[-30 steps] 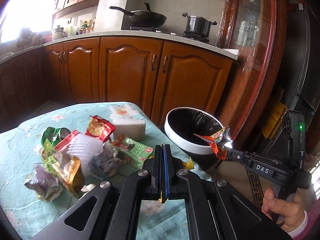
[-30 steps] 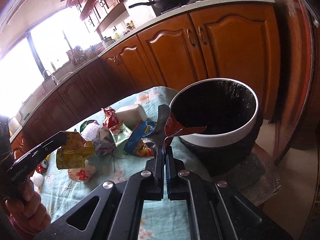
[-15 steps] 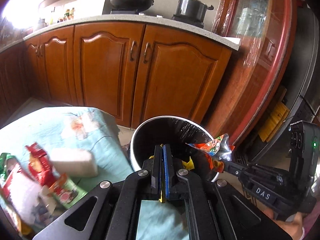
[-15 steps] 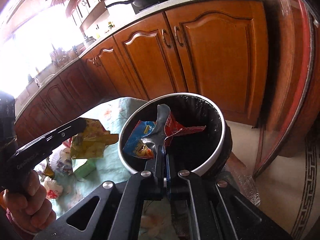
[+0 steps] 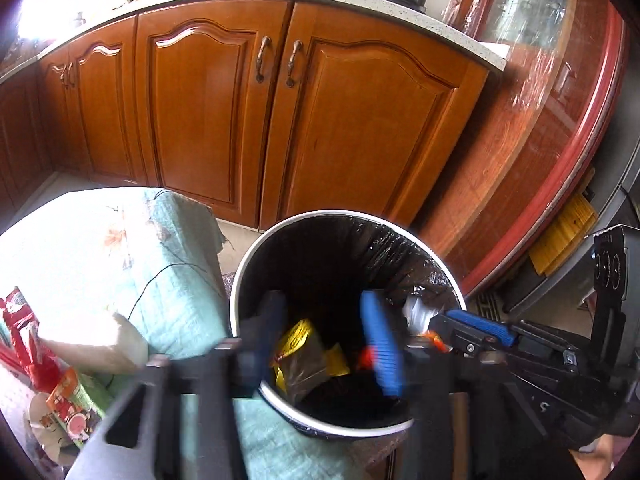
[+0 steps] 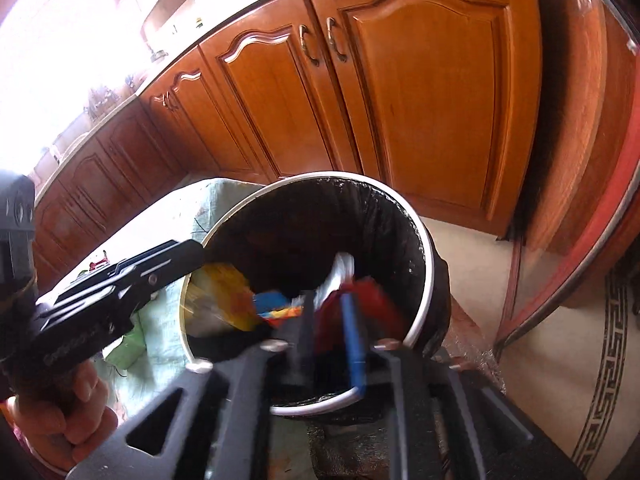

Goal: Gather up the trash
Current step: 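Return both grippers to the table toward the remaining trash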

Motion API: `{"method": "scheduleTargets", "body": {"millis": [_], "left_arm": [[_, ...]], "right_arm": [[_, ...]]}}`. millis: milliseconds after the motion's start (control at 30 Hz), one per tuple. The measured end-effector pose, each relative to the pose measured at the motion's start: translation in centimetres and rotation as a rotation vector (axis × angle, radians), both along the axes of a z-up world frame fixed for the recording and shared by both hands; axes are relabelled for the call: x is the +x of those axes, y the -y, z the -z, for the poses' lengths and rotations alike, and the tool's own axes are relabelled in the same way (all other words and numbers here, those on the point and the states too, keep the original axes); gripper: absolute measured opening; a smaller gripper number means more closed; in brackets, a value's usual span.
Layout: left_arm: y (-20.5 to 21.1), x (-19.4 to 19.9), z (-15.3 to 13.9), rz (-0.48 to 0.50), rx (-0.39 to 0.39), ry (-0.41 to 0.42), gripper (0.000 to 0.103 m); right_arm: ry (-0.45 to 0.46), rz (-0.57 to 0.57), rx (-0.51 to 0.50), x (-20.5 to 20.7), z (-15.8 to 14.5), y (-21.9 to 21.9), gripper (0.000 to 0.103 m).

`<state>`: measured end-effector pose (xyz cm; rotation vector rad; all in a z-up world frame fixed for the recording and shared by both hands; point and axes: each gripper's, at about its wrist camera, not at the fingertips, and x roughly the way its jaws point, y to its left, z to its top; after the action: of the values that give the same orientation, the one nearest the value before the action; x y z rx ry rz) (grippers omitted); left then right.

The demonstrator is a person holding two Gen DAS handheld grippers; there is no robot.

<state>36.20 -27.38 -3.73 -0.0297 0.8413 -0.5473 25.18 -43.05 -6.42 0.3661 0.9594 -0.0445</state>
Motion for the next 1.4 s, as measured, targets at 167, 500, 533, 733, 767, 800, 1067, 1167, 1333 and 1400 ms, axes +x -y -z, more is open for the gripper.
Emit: {"method": "scheduleTargets", "body": {"millis": [167, 500, 533, 733, 767, 800, 1067, 1167, 1333, 1400], "left_arm": [[-1.7, -1.8, -0.2, -0.002, -0.048, -0.004, 0.06], [-9.7, -7.9, -0.6, -0.055, -0.142, -0.012, 0.063], [-10.7, -8.9, -0.8, -0.058, -0.141, -0.004, 0.063], [-17.3, -15.4, -1.7, -0.071, -0.104, 0.074, 0.065], [-18.4, -16.2, -1.7, -0.086, -0.098, 0.086, 0.065], [-19.3, -17.1, -1.8, -0.103, -0.091, 0.097, 0.065], [-24.3, -20.7, -1.5, -0.236, -0.046, 0.107, 0.07], [-25.9, -21.1, -1.4, -0.272, -0.044, 0.084, 0.071], [-27.0, -20.6, -1.3, -0.294, -0.038, 0.036, 0.074], [-27.0, -20.2, -1.2, -0.271, -0.047, 0.007, 0.076]], "right_arm": [[0.033, 0.037, 0.025, -1.7, -0.6, 0.1, 0.045], [0.119, 0.075, 0.03, -4.7, -2.4, -2.3, 0.065], [0.13, 0.077, 0.035, -5.2, -2.5, -2.9, 0.069], [0.172, 0.054, 0.105, -7.7, -2.4, -7.9, 0.079], [0.171, 0.045, 0.117, -7.8, -2.5, -8.7, 0.079], [0.171, 0.03, 0.129, -7.9, -2.4, -9.5, 0.079], [0.145, -0.125, 0.107, -6.3, -2.2, -15.0, 0.079], [0.14, -0.175, 0.088, -5.9, -1.9, -16.5, 0.079], [0.126, -0.256, 0.049, -4.8, -1.4, -18.1, 0.079], [0.121, -0.279, 0.038, -4.1, -1.2, -18.5, 0.079]]}}
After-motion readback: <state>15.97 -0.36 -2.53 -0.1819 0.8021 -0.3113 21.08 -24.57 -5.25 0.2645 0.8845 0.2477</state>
